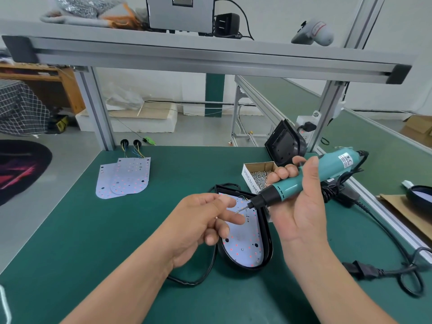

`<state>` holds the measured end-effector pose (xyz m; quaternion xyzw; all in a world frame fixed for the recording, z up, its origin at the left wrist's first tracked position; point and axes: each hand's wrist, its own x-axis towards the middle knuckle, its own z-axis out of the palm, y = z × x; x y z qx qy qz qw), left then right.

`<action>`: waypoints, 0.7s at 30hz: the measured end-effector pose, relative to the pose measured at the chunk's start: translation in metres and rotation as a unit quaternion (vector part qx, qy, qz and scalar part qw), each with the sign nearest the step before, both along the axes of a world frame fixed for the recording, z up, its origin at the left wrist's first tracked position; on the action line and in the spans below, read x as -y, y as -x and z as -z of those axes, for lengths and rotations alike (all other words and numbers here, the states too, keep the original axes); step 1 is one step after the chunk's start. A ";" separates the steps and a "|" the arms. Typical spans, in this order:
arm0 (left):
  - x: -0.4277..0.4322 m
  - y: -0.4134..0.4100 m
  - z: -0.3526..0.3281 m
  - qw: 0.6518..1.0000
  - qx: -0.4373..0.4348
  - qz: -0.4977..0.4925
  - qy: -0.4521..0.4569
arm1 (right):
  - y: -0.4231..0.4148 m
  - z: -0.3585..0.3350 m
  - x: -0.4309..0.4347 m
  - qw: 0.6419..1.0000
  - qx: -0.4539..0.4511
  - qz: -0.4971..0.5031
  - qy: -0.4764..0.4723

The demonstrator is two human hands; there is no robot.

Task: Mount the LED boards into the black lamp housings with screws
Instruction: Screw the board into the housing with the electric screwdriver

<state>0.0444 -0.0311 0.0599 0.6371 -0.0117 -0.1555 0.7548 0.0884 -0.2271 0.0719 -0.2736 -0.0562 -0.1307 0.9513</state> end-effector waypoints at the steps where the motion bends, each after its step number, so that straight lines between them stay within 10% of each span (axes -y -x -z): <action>1: -0.001 -0.002 0.000 1.000 -0.010 -0.017 0.006 | -0.001 0.000 0.001 1.000 -0.003 0.002 -0.003; 5: -0.006 -0.010 0.006 0.996 -0.031 -0.084 -0.019 | -0.005 0.000 0.002 1.000 -0.008 0.009 -0.003; 12: -0.001 -0.015 0.032 0.936 0.046 -0.079 -0.340 | -0.025 0.002 -0.004 0.998 -0.023 0.038 0.043; 21: 0.003 -0.023 0.036 0.946 0.037 -0.035 -0.319 | -0.041 0.014 -0.022 0.991 0.011 0.039 0.125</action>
